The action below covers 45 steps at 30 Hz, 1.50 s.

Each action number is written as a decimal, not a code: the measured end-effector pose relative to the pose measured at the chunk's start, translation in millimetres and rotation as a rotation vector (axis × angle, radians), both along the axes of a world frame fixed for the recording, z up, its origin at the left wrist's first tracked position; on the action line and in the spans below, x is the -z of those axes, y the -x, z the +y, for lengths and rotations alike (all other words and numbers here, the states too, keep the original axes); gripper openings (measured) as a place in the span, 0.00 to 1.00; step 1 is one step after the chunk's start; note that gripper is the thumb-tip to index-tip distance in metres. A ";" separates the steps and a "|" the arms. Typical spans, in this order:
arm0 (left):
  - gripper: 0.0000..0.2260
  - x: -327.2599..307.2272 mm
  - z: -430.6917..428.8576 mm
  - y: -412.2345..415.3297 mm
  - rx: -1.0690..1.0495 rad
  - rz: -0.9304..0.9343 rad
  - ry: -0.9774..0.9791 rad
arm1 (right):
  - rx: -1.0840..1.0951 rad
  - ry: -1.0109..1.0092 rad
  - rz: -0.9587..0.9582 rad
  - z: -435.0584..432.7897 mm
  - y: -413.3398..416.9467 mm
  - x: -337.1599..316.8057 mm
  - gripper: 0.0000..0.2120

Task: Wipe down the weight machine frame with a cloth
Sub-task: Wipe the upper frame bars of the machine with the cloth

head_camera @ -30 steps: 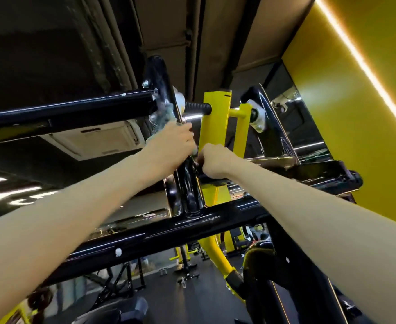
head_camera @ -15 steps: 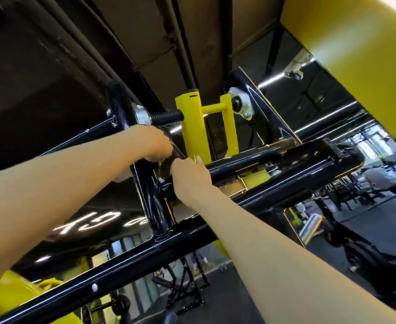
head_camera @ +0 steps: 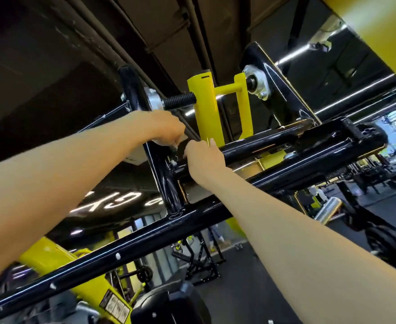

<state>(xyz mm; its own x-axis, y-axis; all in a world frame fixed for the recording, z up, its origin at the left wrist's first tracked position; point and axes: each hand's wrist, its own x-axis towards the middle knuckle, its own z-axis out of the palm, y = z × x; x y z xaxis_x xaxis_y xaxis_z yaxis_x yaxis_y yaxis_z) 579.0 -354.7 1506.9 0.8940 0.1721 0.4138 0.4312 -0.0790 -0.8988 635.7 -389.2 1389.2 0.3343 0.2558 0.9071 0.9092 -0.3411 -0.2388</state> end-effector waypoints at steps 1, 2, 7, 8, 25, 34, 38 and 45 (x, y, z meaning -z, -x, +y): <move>0.11 3.6 8.2 8.5 0.074 -0.007 -0.057 | -0.006 0.010 0.004 -0.9 0.3 0.6 0.16; 0.15 8.6 20.9 17.1 0.157 -0.024 -0.089 | -0.017 0.015 0.013 -1.7 0.9 1.5 0.17; 0.19 45.7 76.8 41.7 0.690 -0.137 -0.038 | -0.025 0.043 0.029 -1.6 2.2 2.2 0.18; 0.21 53.1 81.1 42.8 0.760 -0.181 -0.036 | -0.027 0.045 0.041 -1.6 1.8 1.9 0.19; 0.32 26.3 88.0 35.5 0.991 -0.529 0.250 | 0.035 0.033 0.003 8.5 -3.1 -1.5 0.18; 0.40 97.2 109.6 63.5 0.992 -0.365 0.538 | 0.055 0.127 0.090 9.9 10.6 2.5 0.17; 0.38 124.9 133.7 83.7 0.976 -0.190 0.779 | 0.100 0.333 0.216 -3.2 28.8 3.4 0.22; 0.31 105.2 117.6 144.3 1.020 -0.331 1.240 | -0.143 -0.020 0.236 3.6 82.9 6.1 0.24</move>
